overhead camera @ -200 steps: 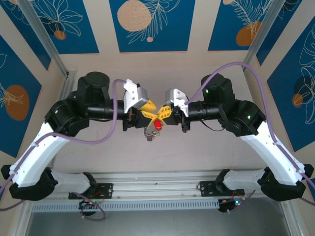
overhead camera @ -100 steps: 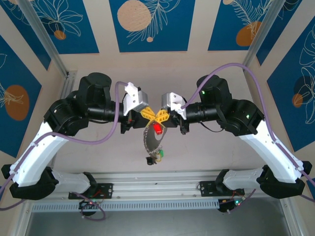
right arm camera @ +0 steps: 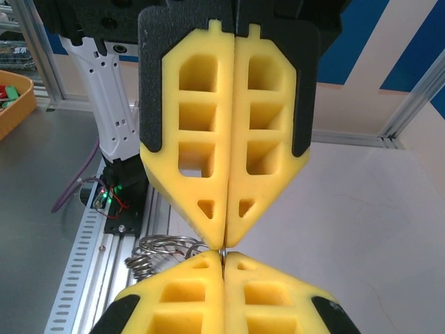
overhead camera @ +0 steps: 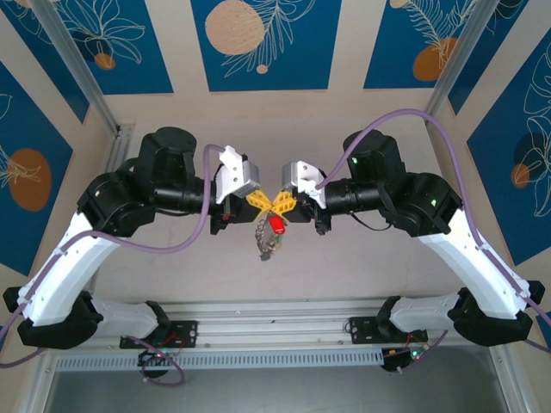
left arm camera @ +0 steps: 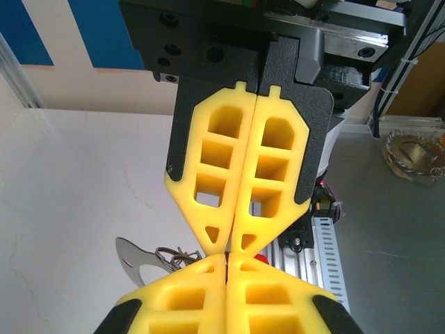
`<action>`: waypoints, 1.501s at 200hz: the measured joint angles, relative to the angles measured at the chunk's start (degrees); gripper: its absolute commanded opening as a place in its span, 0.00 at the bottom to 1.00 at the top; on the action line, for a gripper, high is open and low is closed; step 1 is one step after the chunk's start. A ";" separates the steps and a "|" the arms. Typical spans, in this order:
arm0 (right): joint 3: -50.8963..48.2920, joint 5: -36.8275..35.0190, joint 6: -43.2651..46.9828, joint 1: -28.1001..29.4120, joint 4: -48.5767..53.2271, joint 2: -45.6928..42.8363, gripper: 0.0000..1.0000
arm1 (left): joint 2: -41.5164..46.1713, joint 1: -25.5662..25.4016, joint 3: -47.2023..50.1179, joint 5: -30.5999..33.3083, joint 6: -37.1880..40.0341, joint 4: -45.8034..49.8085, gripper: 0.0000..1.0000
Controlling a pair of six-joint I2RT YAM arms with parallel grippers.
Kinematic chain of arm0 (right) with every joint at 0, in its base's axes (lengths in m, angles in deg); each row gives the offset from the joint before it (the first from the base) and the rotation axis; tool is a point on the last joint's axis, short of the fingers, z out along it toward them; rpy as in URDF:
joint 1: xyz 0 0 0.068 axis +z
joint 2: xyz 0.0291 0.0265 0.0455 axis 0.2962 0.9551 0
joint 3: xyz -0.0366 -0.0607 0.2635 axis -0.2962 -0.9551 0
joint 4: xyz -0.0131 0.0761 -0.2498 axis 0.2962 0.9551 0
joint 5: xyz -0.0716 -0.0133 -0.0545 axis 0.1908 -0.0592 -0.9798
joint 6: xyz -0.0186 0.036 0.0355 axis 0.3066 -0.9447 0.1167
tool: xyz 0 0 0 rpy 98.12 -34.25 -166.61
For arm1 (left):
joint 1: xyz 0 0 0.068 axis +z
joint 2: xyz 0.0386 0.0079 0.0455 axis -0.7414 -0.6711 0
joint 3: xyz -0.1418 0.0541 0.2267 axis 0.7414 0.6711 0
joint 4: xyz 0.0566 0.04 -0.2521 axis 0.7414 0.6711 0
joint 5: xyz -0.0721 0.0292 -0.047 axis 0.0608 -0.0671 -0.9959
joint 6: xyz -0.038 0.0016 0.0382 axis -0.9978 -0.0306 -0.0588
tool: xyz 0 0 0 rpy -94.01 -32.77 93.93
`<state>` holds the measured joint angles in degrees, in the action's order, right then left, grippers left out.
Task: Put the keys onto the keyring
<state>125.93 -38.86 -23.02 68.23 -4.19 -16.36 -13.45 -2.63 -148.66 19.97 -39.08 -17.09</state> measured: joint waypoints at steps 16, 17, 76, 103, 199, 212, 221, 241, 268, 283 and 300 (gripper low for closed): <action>0.00 0.02 -0.02 0.02 0.04 0.00 0.01 | 0.00 0.00 0.00 -0.09 0.00 0.07 0.00; 0.00 0.02 -0.02 0.00 0.04 0.00 0.02 | 0.00 0.00 0.00 -0.11 0.00 0.07 0.00; -2.36 0.72 -2.34 -0.22 -4.48 -2.54 0.50 | 1.77 0.00 4.09 -0.42 -0.28 -2.08 0.00; -7.17 2.95 -6.23 -2.29 -7.48 -7.06 0.52 | 3.13 0.00 7.91 -0.42 -1.14 -5.77 0.00; -16.20 10.16 -17.57 -6.91 -12.61 -9.38 0.34 | 7.58 0.00 16.09 -1.97 -5.07 -19.50 0.00; -16.74 10.40 -18.03 -6.91 -12.74 -9.44 0.32 | 7.76 0.00 16.48 -1.99 -5.38 -20.65 0.00; -17.09 10.56 -18.49 -6.91 -12.72 -9.51 0.30 | 7.85 0.00 16.68 -2.01 -5.68 -21.16 0.00; -17.44 10.62 -18.93 -6.91 -12.70 -9.53 0.22 | 7.96 0.00 17.07 -2.25 -6.29 -22.27 0.00; -17.44 10.82 -19.30 -7.02 -12.85 -9.55 0.11 | 8.07 0.00 17.44 -2.36 -6.58 -23.08 0.00; -17.44 11.04 -19.58 -7.02 -12.92 -9.55 0.03 | 8.07 0.00 17.57 -2.36 -6.67 -23.54 0.00; -17.73 11.06 -19.58 -7.15 -13.00 -9.81 0.00 | 8.15 0.00 17.73 -2.34 -6.73 -23.76 0.00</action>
<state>108.21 -27.81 -42.61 61.08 -17.19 -26.17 -5.30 -2.63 -130.94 17.63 -45.81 -40.85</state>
